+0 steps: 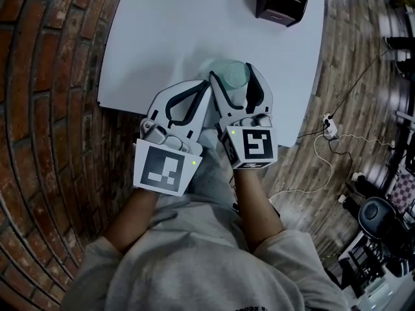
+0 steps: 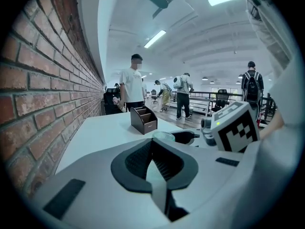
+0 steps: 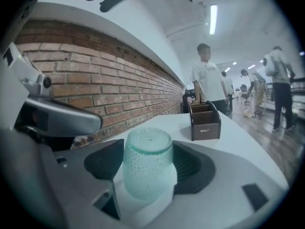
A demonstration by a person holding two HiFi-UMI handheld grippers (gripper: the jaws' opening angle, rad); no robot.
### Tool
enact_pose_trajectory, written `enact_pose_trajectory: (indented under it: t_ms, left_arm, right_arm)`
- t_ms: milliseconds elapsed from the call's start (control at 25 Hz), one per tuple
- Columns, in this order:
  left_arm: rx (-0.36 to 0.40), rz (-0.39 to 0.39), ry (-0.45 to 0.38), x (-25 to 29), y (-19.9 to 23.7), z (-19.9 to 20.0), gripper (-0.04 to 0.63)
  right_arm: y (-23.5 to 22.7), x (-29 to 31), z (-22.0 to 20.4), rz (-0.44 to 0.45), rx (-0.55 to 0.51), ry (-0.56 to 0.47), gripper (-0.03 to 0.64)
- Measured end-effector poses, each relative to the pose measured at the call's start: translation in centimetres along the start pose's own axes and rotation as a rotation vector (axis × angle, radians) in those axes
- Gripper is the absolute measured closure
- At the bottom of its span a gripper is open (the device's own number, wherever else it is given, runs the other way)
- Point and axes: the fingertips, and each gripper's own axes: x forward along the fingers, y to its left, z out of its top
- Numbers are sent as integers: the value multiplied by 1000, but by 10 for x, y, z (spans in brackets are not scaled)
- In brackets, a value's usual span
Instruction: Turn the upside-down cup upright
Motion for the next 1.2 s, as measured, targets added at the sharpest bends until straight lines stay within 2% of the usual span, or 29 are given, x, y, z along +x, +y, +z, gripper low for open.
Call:
enact_pose_trajectory:
  t_ms: [640, 1200]
  left_arm:
    - [-33, 24, 18, 6, 5, -3, 584]
    - [-25, 52, 17, 5, 9, -2, 584]
  right_arm:
    - [-23, -5, 6, 83, 561, -157, 299]
    - [-24, -7, 8, 191, 856, -301, 300]
